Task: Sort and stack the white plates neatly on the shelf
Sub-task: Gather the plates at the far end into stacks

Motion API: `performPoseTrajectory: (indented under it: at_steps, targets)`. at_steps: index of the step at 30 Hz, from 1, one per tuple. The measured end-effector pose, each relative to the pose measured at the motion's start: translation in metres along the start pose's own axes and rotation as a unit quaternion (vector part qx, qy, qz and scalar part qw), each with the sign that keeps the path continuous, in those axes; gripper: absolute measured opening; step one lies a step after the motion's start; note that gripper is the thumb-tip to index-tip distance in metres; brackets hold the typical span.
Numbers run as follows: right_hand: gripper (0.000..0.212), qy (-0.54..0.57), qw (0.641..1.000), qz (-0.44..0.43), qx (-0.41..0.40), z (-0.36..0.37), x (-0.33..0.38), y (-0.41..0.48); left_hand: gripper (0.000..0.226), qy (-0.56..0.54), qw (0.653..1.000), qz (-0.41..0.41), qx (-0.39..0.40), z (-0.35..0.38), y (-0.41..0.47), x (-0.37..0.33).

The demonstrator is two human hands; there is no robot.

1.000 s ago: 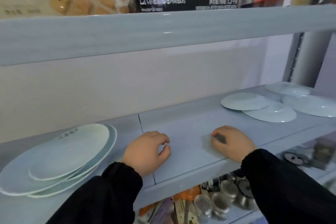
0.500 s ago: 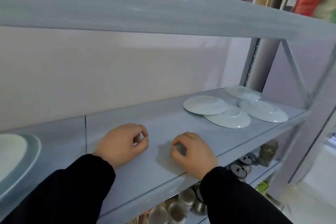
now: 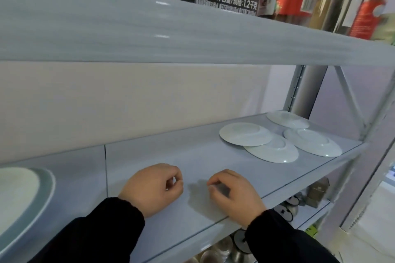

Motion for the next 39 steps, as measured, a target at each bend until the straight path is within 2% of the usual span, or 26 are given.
performPoseTrajectory:
  at_steps: [2, 7, 11, 18, 26, 31, 34, 36, 39]
  targets:
    - [0.017, 0.009, 1.0, -0.003, 0.002, -0.007, 0.0, 0.001, 0.041, -0.011, 1.0, 0.003, -0.003, -0.001, -0.001, -0.002]
    - [0.031, -0.095, 0.993, 0.0, 0.068, -0.03, -0.008, 0.007, 0.033, -0.037, 0.999, 0.019, -0.014, -0.006, 0.009, -0.009]
    - [0.038, -0.134, 0.989, 0.013, 0.054, -0.051, -0.016, 0.012, 0.031, -0.045, 0.997, 0.048, -0.03, -0.017, 0.029, -0.027]
    - [0.045, -0.123, 0.992, 0.028, 0.014, -0.082, -0.048, -0.002, 0.026, -0.023, 0.996, 0.082, -0.04, -0.015, 0.059, -0.072]
    - [0.039, -0.102, 0.995, 0.007, 0.023, -0.128, -0.117, 0.004, 0.023, 0.018, 0.999, 0.029, -0.009, 0.025, 0.112, -0.106]
    - [0.046, -0.088, 0.996, -0.014, 0.014, -0.142, -0.167, 0.009, 0.025, 0.02, 1.0, -0.001, -0.012, 0.061, 0.148, -0.123]
    - [0.048, -0.076, 0.997, -0.026, -0.013, -0.144, -0.19, 0.01, 0.016, 0.019, 0.999, -0.013, -0.023, 0.087, 0.162, -0.127]
    - [0.049, -0.071, 0.996, -0.04, -0.035, -0.145, -0.2, 0.012, 0.026, 0.021, 0.999, -0.023, -0.026, 0.103, 0.169, -0.128]
    - [0.057, -0.066, 0.996, -0.055, -0.031, -0.138, -0.206, 0.016, 0.053, 0.027, 0.998, -0.045, -0.039, 0.121, 0.178, -0.123]
Point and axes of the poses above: each hand's wrist, its own y-axis towards the middle knuckle, its own z-axis out of the palm, x = y × z, the point moved 7 cm from there along y, towards the middle knuckle, and after that the axes turned 7 degrees about -z, right-handed, at the moved point
